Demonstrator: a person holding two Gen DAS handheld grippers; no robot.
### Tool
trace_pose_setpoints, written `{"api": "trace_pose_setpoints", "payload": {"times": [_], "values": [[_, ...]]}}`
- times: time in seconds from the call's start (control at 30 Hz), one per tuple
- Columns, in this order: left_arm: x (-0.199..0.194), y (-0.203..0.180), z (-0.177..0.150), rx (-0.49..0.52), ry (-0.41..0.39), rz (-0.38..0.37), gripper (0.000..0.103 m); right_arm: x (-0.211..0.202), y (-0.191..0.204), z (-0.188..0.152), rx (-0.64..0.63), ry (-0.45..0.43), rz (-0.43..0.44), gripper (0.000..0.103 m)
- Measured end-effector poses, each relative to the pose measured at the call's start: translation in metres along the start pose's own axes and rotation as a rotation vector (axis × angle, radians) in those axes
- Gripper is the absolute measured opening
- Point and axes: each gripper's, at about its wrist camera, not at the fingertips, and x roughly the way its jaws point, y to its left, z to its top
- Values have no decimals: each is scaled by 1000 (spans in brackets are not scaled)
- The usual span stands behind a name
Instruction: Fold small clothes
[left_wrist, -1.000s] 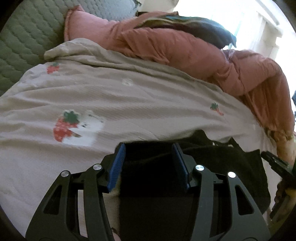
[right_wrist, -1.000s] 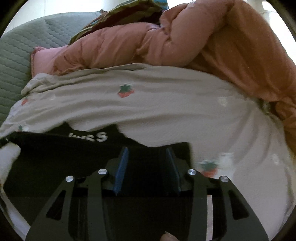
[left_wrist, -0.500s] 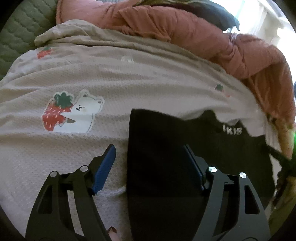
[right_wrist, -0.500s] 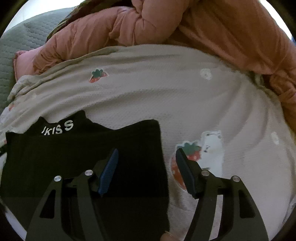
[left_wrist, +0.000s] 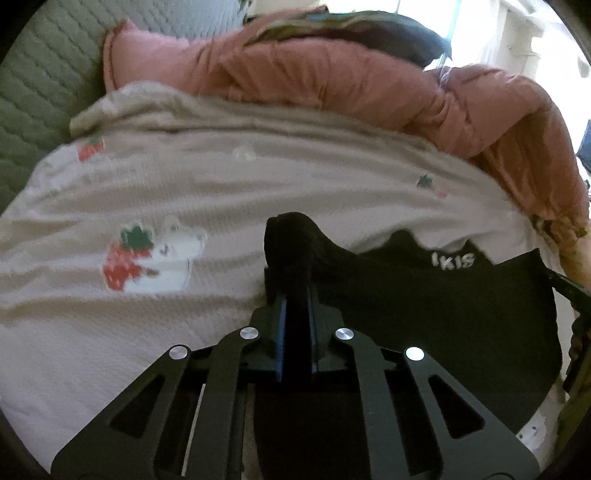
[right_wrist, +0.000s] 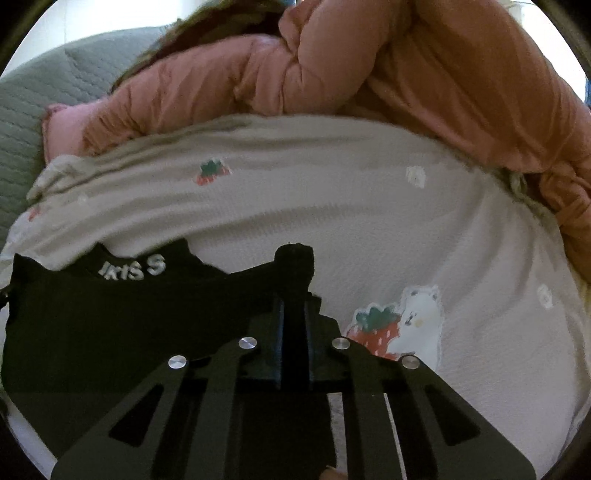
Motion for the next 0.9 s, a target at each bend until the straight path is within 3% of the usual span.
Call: {"api": "trace_pose_setpoints", "payload": {"times": [0.23, 0.63, 0.9], "values": [[-18, -2, 18, 5, -84, 0, 3, -6, -4, 21, 37, -58, 21, 8], [41, 3, -3, 72, 49, 109, 6, 42, -4, -7, 37, 51, -64, 9], [39, 3, -7, 79, 48, 124, 11, 45, -2, -11, 30, 63, -110, 16]]}}
